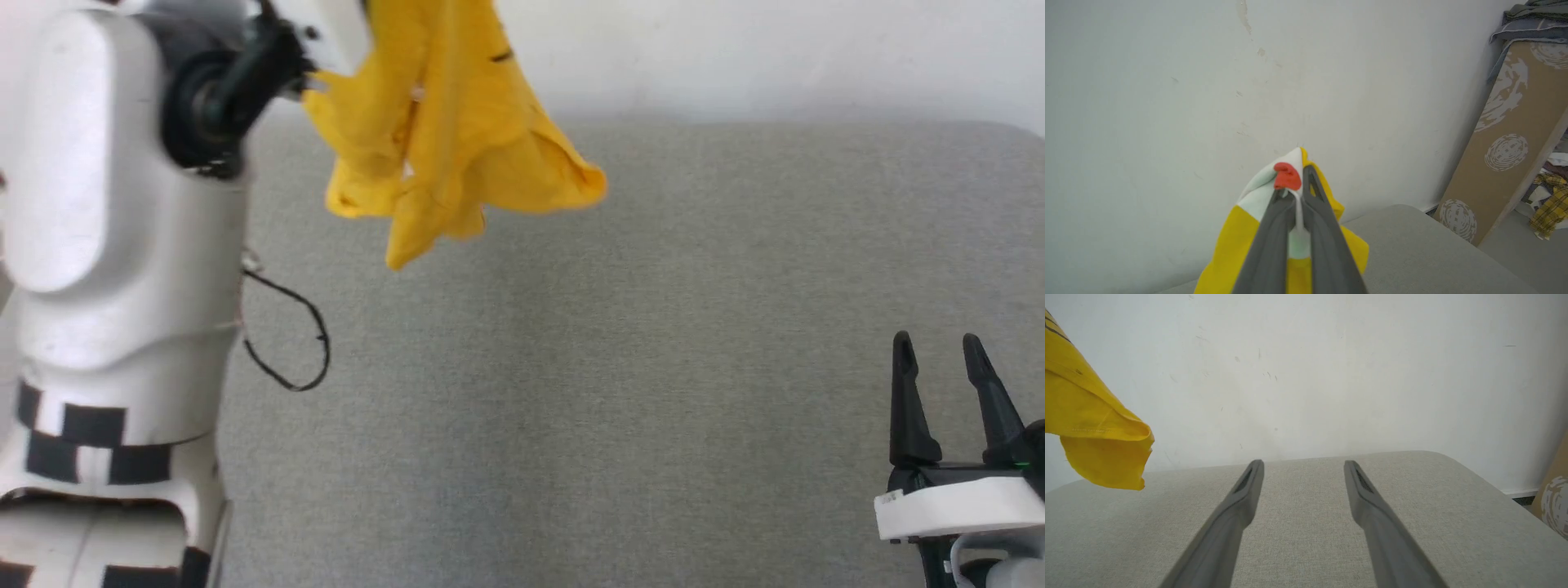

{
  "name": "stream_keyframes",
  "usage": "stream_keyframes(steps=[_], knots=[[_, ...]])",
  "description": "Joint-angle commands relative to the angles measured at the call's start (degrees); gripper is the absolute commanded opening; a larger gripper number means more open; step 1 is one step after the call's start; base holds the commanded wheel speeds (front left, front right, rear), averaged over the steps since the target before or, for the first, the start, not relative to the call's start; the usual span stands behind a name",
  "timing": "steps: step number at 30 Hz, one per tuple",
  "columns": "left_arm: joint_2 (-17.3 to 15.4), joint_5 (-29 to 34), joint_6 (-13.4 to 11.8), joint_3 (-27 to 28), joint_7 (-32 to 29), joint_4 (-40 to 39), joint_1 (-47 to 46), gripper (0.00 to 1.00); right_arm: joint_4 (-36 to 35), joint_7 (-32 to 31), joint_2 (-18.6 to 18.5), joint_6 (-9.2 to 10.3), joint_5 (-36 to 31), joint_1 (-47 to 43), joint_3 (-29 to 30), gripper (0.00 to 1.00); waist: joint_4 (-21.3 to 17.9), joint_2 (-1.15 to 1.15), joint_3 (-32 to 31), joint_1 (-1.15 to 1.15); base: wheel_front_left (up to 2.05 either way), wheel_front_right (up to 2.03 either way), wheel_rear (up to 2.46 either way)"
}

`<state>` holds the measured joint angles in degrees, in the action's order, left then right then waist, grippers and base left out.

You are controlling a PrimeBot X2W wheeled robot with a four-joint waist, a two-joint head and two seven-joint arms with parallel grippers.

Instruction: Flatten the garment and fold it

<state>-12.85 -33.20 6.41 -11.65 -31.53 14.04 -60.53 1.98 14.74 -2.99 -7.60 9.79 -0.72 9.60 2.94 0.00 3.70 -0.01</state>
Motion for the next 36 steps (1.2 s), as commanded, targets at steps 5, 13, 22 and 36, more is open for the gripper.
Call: stream_keyframes(steps=[5,13,22,36], knots=[[4.36,-0.39,-0.5,-2.69,1.08,0.01,-1.45,0.0,0.02,0.26,0.12,0.11,0.84,-0.7,0.12,1.0,-2.29,0.0,-1.39,0.01,0.0,0.0,0.0],[7.19,-0.69,0.13,-7.59,2.26,0.58,-0.29,0.0,0.0,0.26,0.12,0.11,1.2,-0.73,-0.05,1.0,-4.74,0.0,-0.77,0.01,0.0,0.0,0.0],[9.21,-2.18,-0.38,-11.04,7.74,4.02,5.65,0.0,-0.27,0.26,0.12,0.11,1.78,0.64,0.47,1.0,-7.41,0.0,2.27,0.01,0.0,0.0,0.0],[9.72,0.92,-4.18,-18.03,11.43,22.58,16.07,0.0,-0.37,0.26,0.12,0.11,2.46,3.86,-0.44,1.0,-11.47,0.0,8.16,0.01,0.0,0.0,0.0]])
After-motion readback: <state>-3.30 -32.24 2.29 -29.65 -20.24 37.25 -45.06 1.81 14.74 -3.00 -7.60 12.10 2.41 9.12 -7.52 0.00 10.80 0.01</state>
